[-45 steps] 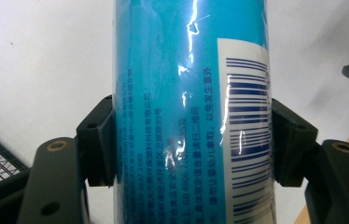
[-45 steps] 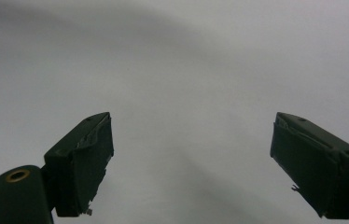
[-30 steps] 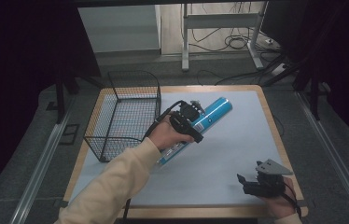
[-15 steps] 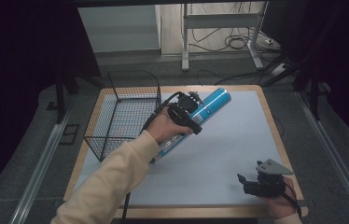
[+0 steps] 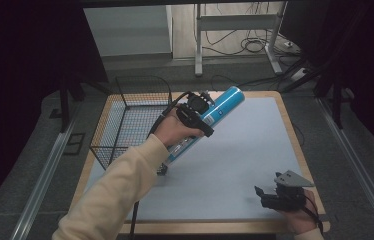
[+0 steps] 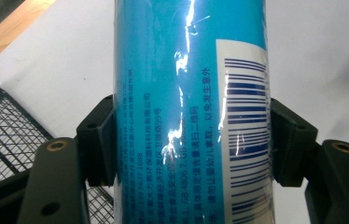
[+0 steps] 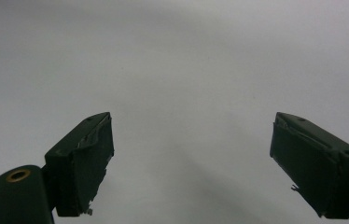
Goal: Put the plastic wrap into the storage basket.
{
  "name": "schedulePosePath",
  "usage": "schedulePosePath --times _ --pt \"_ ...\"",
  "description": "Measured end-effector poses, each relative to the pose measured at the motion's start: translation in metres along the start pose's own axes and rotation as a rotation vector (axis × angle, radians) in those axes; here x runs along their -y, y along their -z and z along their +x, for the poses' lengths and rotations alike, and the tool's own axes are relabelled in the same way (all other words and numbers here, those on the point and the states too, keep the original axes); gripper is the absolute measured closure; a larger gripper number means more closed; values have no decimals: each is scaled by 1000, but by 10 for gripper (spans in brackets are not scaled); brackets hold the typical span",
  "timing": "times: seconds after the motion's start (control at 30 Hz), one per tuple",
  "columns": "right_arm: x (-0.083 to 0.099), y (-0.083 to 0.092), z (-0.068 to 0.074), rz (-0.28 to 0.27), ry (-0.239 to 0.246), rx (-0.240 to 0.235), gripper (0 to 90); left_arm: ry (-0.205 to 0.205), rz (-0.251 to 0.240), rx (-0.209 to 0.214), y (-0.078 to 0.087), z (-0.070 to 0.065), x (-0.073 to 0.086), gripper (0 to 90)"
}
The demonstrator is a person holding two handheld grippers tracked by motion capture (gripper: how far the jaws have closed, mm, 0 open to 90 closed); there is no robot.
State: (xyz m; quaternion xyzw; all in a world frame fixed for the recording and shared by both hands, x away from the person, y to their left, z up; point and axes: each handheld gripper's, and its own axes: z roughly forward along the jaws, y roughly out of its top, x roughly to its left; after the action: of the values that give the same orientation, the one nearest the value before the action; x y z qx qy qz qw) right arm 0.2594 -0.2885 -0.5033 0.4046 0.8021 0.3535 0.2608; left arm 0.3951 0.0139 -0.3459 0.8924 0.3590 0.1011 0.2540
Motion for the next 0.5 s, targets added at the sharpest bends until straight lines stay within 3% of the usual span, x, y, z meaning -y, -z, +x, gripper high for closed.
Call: schedulePosePath --times 0.5 --pt "0 0 -1 4 -7 4 139 21 -8 -32 9 21 -4 313"
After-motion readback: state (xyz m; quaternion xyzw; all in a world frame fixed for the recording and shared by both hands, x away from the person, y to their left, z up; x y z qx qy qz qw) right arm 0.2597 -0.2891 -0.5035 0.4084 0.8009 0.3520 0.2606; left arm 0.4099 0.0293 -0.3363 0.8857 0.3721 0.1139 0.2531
